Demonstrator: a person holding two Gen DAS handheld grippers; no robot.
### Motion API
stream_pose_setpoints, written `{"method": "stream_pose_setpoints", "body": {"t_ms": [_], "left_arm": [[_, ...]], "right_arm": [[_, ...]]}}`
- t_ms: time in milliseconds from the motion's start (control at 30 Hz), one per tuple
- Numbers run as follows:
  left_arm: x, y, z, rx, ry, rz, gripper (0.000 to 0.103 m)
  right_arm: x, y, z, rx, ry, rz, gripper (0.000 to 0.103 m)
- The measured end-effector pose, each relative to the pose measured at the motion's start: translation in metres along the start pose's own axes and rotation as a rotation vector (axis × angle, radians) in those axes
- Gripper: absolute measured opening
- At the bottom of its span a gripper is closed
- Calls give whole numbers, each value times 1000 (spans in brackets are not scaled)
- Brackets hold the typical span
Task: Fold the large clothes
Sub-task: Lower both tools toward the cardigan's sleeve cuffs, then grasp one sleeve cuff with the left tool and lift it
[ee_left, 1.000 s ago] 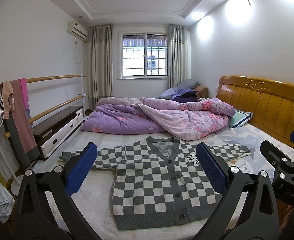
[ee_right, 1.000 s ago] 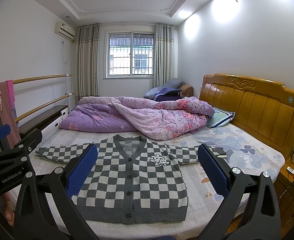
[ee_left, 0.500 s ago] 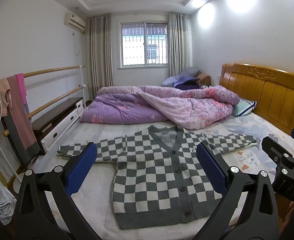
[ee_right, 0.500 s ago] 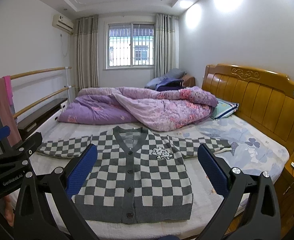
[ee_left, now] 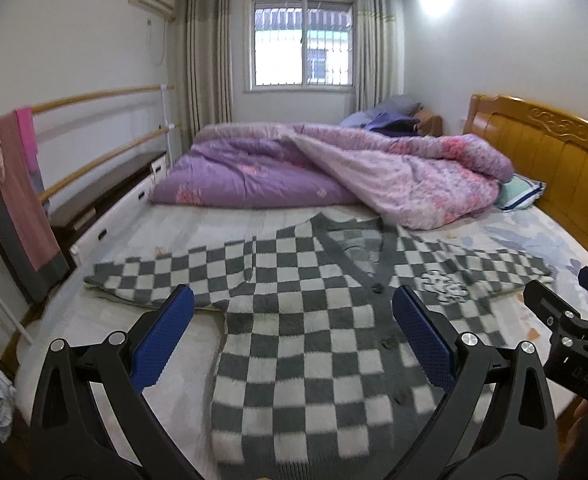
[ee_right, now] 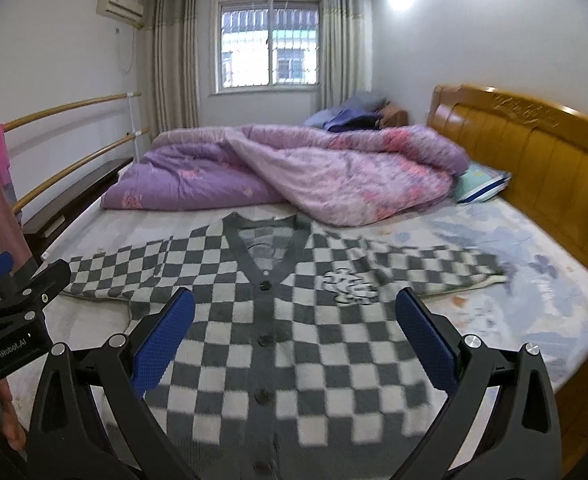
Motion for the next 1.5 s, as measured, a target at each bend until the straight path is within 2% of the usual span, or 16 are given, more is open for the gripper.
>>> {"method": "stream_pose_setpoints", "body": {"t_ms": [100, 200, 300, 467, 567, 700, 767, 800, 933, 1067, 1200, 1233, 1267, 1333, 1400, 1500], "left_arm": [[-1, 71, 18, 27, -5, 59, 99], [-1, 133, 38, 74, 38, 106, 99], [-6, 174, 58, 91, 54, 172, 99], [-8, 216, 109, 72, -28, 292, 99], [-6, 226, 147, 79, -88, 341, 99], [0, 237, 224, 120, -192, 383, 98], [-2, 242, 272, 157, -261, 416, 98], [-4, 244, 290, 167, -296, 431, 98], [-23, 252, 375, 228, -471, 475, 98], [-45, 257, 441, 286, -591, 499, 98], [-66, 261, 484, 320, -679, 524, 95], [-71, 263, 491, 329, -704, 530, 79], [-80, 266, 500, 334, -759, 545, 66], [-97, 270, 514, 345, -863, 568, 66], [-108, 274, 522, 336, -923, 584, 66], [-115, 279, 531, 351, -920, 612, 66]], "right_arm": [[6, 68, 13, 30, 14, 39, 96], [11, 115, 34, 60, 16, 71, 96], [15, 157, 59, 78, 2, 112, 96], [22, 207, 115, 164, 9, 212, 93], [26, 231, 153, 218, 13, 284, 77], [24, 263, 204, 262, 15, 371, 61], [18, 279, 224, 263, 1, 415, 44], [12, 289, 237, 290, 18, 448, 39], [-13, 316, 269, 346, 57, 553, 4], [-32, 328, 291, 367, 28, 605, 0], [-48, 338, 305, 383, 28, 653, 0], [-52, 341, 308, 379, 18, 662, 0], [-55, 343, 311, 380, 16, 668, 1], [-61, 348, 316, 383, 16, 683, 1], [-65, 351, 319, 382, 12, 693, 1], [-71, 356, 320, 379, 5, 705, 1]]}}
Point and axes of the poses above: each gripper's, at about its wrist camera, not at the fingertips, and y roughly the way its jaws point, z to its left, x to its top, the point moved 10 cm from there along y, roughly the way its jaws point, and after that the axes turned 1 degree about -y, right-handed, at the moved point
